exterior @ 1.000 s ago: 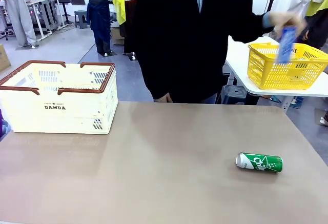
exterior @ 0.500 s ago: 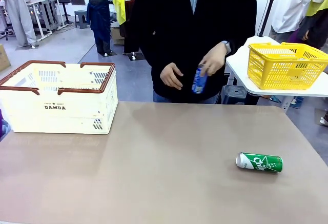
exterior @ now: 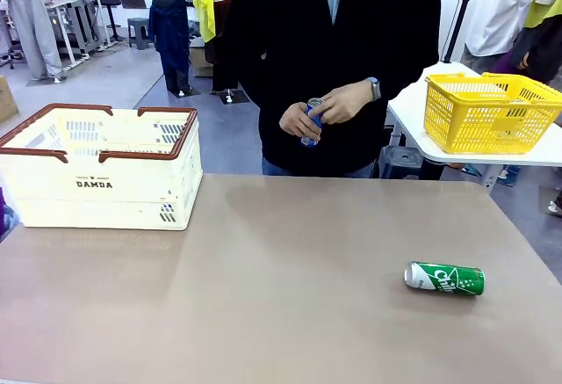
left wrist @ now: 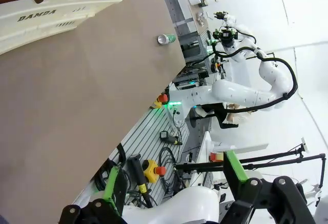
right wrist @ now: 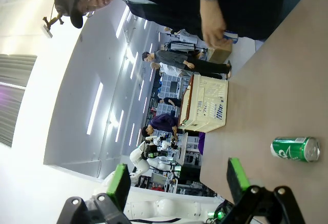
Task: Place the drinks into the Shopping basket.
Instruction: Pick up one drink and place it into the Shopping basket.
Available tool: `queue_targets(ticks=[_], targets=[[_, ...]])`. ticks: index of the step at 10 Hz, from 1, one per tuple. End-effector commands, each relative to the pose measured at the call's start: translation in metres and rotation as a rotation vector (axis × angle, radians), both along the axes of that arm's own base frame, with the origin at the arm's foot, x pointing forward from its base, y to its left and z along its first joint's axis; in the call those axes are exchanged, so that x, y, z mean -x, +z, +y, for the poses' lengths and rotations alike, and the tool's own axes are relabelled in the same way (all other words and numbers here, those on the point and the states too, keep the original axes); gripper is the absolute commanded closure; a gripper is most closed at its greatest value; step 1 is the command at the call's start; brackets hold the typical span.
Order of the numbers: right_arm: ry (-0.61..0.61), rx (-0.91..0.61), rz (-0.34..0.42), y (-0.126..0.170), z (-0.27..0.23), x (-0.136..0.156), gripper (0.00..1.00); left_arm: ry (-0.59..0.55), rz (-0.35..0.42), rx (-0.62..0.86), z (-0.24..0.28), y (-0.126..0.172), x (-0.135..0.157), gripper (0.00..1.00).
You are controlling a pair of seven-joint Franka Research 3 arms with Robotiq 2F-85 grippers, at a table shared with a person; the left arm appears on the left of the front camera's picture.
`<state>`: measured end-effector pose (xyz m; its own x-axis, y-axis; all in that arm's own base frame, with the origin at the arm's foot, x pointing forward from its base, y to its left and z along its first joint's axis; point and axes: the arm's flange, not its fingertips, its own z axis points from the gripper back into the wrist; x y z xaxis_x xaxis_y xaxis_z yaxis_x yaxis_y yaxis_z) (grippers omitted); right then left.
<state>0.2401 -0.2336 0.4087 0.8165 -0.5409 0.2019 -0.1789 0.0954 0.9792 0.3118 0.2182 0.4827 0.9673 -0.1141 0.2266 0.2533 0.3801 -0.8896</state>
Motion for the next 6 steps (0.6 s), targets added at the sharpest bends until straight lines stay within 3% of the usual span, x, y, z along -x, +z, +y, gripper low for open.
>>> queue_targets(ticks=[1, 2, 4, 6], targets=[[0.158, 0.280, -0.043, 0.015, 0.034, -0.005, 0.00, 0.008, 0.009, 0.014, -0.001, 0.003, 0.001, 0.00], [0.279, 0.418, -0.075, 0.023, 0.070, -0.018, 0.00, 0.008, 0.009, 0.014, -0.001, 0.003, 0.001, 0.00], [0.346, 0.725, 0.007, 0.021, 0.138, -0.035, 0.00, 0.008, 0.009, 0.014, -0.001, 0.003, 0.001, 0.00], [0.376, 0.985, -0.045, 0.018, 0.200, -0.039, 0.00, 0.008, 0.009, 0.014, -0.001, 0.003, 0.001, 0.00]])
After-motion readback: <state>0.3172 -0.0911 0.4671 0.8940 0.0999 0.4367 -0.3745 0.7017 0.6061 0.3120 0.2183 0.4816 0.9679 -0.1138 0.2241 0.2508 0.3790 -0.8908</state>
